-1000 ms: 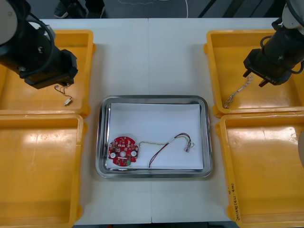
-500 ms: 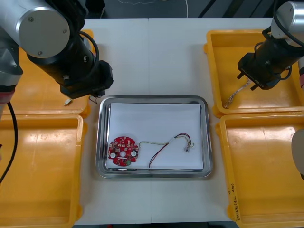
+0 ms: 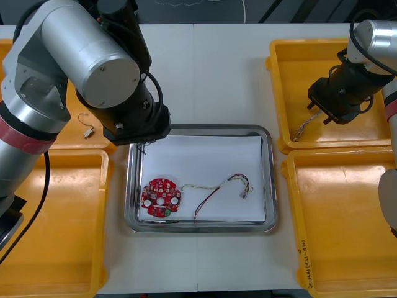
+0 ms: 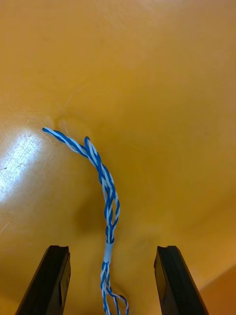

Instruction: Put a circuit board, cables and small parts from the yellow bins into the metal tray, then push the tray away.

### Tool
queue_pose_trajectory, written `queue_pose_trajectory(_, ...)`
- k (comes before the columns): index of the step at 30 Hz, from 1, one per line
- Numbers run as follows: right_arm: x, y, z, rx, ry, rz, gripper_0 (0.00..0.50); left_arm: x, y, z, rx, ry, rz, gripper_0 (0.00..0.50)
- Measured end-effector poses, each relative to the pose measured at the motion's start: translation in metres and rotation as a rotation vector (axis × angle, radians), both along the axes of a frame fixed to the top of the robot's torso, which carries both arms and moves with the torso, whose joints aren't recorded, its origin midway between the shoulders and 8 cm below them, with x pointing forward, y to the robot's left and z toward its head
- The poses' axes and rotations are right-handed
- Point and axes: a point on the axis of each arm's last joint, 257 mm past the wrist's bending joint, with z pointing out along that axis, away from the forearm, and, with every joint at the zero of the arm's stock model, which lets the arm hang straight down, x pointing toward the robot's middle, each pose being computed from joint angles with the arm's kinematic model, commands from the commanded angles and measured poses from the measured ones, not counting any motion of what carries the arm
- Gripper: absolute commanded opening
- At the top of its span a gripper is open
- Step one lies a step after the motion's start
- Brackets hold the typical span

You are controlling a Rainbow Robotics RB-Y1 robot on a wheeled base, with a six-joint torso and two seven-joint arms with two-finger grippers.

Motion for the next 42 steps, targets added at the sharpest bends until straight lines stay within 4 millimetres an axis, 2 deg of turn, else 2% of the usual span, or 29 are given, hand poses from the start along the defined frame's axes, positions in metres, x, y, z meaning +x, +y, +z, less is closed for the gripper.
queue_pose_trajectory(8, 0.005, 0.011, -0.006, 0.025, -0.012, -0.013, 0.5, 0.01, -0.004, -0.024, 0.027, 0.022, -0.006, 0.0)
queue_pose_trajectory(17, 0.002, 0.015, -0.014, 0.031, 0.009, -0.035, 0.5, 0.028, -0.012, -0.043, 0.047, 0.018, -0.171, 0.0)
queue_pose_trajectory(24, 0.006, 0.017, -0.019, 0.042, 0.005, -0.039, 0.5, 0.037, -0.007, -0.06, 0.041, 0.035, -0.147, 0.0)
queue_pose_trajectory(30, 0.009, 0.02, -0.015, 0.047, -0.006, -0.036, 0.5, 0.035, -0.005, -0.074, 0.069, 0.049, -0.153, 0.0)
queue_pose_trajectory(31, 0.009, 0.02, -0.015, 0.048, -0.007, -0.036, 0.484, 0.034, -0.005, -0.076, 0.073, 0.054, -0.153, 0.0)
queue_pose_trajectory(32, 0.01, 0.02, -0.015, 0.048, -0.007, -0.036, 0.437, 0.034, -0.005, -0.078, 0.077, 0.056, -0.154, 0.0)
queue_pose_trajectory(34, 0.01, 0.02, -0.015, 0.046, -0.007, -0.034, 0.175, 0.033, -0.005, -0.082, 0.081, 0.059, -0.157, 0.0)
queue_pose_trajectory(35, 0.009, 0.021, -0.016, 0.046, -0.006, -0.033, 0.139, 0.033, -0.005, -0.083, 0.084, 0.06, -0.159, 0.0)
queue_pose_trajectory(37, 0.009, 0.021, -0.015, 0.048, -0.006, -0.033, 0.0, 0.033, -0.006, -0.084, 0.086, 0.059, -0.162, 0.0)
queue_pose_trajectory(42, 0.009, 0.022, -0.016, 0.05, -0.006, -0.032, 0.0, 0.037, -0.006, -0.083, 0.087, 0.041, -0.16, 0.0)
